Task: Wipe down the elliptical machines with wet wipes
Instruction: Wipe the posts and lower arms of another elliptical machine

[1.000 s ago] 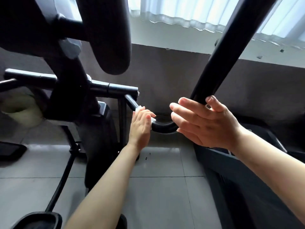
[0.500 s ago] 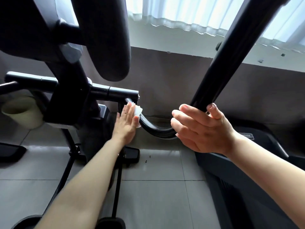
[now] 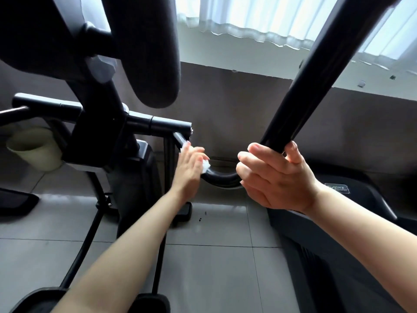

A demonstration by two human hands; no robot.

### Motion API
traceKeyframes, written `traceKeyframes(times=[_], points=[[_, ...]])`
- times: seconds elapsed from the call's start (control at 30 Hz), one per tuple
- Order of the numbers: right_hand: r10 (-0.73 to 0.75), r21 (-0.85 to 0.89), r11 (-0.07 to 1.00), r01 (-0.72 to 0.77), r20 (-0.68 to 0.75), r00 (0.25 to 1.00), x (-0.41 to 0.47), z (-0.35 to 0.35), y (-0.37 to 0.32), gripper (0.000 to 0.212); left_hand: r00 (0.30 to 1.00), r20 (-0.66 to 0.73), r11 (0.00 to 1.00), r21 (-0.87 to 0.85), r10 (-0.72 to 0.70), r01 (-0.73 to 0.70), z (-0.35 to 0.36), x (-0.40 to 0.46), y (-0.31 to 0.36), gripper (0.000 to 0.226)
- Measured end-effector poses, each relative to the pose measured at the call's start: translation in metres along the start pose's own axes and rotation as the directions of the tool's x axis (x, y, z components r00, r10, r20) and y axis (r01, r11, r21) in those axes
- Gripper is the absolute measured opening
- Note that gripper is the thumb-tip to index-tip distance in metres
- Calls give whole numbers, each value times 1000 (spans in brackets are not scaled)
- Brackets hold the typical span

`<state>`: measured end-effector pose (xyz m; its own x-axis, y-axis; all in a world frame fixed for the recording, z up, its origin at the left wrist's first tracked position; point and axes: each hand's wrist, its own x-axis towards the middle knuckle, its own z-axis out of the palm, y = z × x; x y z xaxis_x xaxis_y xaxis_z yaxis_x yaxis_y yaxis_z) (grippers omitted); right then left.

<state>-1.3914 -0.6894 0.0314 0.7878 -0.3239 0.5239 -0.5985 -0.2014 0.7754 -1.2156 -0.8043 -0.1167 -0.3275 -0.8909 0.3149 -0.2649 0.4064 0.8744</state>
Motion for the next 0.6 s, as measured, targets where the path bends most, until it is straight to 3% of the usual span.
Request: traceKeyframes(times=[0.17,0.23,0.33,0.4,0.47,0.6], points=[[11,1,1000,-11,60,998,5,-9,1,22,985,-171,972,-232,-15,-26,37,-60,61,46],[20,17,1000,-21,85,996,6,-12,-2,21,981,-178,939,-342,-76,11,44,-71,94,38],[19,196,979,-47,139,990,9,-31,5,24,981,-171,895,-446,-91,5,50,-84,136,41],[94,436,884,-166,181,979,10,-56,9,31,977,-213,924,-372,12,-92,52,-89,151,44],[201,545,787,-288,215,956,11,-79,11,35,961,-247,951,-249,122,-184,51,-85,150,49],[205,382,872,-307,286,936,6,-94,15,31,941,-210,962,121,267,-246,45,-77,89,51]])
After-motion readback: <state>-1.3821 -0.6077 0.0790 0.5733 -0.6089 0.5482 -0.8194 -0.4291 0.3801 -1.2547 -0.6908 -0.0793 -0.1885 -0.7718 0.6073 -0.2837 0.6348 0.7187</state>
